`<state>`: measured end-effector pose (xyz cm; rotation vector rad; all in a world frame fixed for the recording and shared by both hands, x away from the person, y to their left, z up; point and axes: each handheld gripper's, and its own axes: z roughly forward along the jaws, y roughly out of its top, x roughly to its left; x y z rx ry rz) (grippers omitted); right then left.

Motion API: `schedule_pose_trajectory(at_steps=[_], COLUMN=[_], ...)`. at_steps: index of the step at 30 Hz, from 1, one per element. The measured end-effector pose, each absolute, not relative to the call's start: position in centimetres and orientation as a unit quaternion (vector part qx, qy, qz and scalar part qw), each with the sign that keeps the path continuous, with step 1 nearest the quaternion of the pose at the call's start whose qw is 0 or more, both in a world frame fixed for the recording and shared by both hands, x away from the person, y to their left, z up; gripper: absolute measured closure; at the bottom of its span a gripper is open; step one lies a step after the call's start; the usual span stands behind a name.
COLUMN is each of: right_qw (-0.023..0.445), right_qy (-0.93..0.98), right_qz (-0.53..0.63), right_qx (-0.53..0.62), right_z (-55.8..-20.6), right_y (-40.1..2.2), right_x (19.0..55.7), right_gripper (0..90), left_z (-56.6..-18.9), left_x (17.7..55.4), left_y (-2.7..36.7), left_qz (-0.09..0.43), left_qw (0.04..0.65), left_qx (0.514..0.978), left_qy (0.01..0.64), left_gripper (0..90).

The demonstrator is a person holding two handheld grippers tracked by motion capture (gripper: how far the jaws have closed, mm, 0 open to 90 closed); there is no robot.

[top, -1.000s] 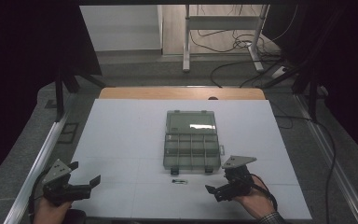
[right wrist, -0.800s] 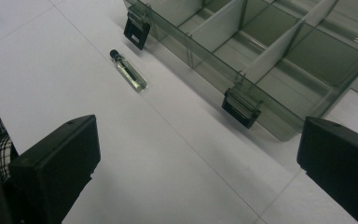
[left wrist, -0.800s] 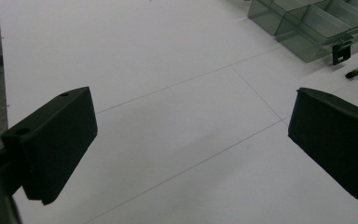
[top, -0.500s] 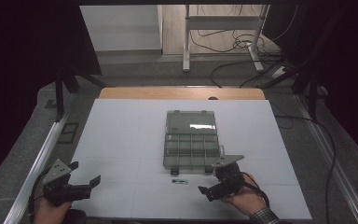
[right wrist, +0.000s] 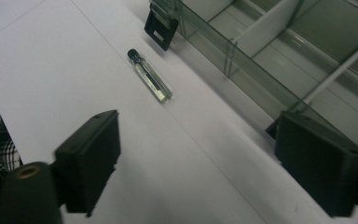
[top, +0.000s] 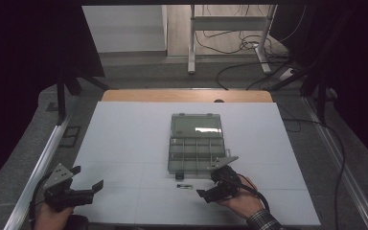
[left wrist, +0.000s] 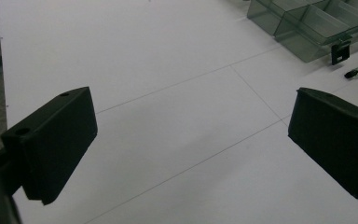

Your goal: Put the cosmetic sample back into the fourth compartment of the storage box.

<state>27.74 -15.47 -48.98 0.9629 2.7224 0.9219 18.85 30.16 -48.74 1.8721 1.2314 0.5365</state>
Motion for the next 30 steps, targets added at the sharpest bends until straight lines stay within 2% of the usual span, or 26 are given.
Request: schedule_pose_trajectory(at_steps=[1,3,4,6,11,23,30], right_qw=[0.052,0.051,0.05,0.049,0.039,0.029,0.028], right_qy=[0.899,0.901,0.903,0.904,0.912,0.93,0.936], right_qz=[0.302,0.302,0.3,0.3,0.295,0.276,0.27], right_qx=[0.312,0.308,0.303,0.302,0.283,0.242,0.225], right_z=[-49.0,-49.0,-49.0,-49.0,-49.1,-49.9,-50.4], right_y=[-15.3,-15.1,-14.9,-14.8,-13.9,-11.3,-9.8], right_x=[27.9,28.0,28.1,28.1,28.5,29.1,29.4], right_gripper=[21.4,23.4,29.0,30.7,43.8,63.2,68.7], left_z=[-48.7,-48.7,-48.7,-48.7,-48.7,-48.8,-48.8], left_x=[18.9,18.9,18.9,18.9,18.9,18.9,18.9], left_y=[30.2,30.2,30.2,30.2,30.2,30.2,30.2], left_qz=[0.212,0.212,0.212,0.212,0.211,0.21,0.209], left_qw=[0.407,0.407,0.407,0.407,0.407,0.409,0.41], left_qx=[0.742,0.742,0.743,0.743,0.743,0.742,0.742], left_qy=[0.488,0.488,0.488,0.488,0.488,0.488,0.487], left_gripper=[1.4,1.4,1.4,1.4,1.4,1.4,1.4])
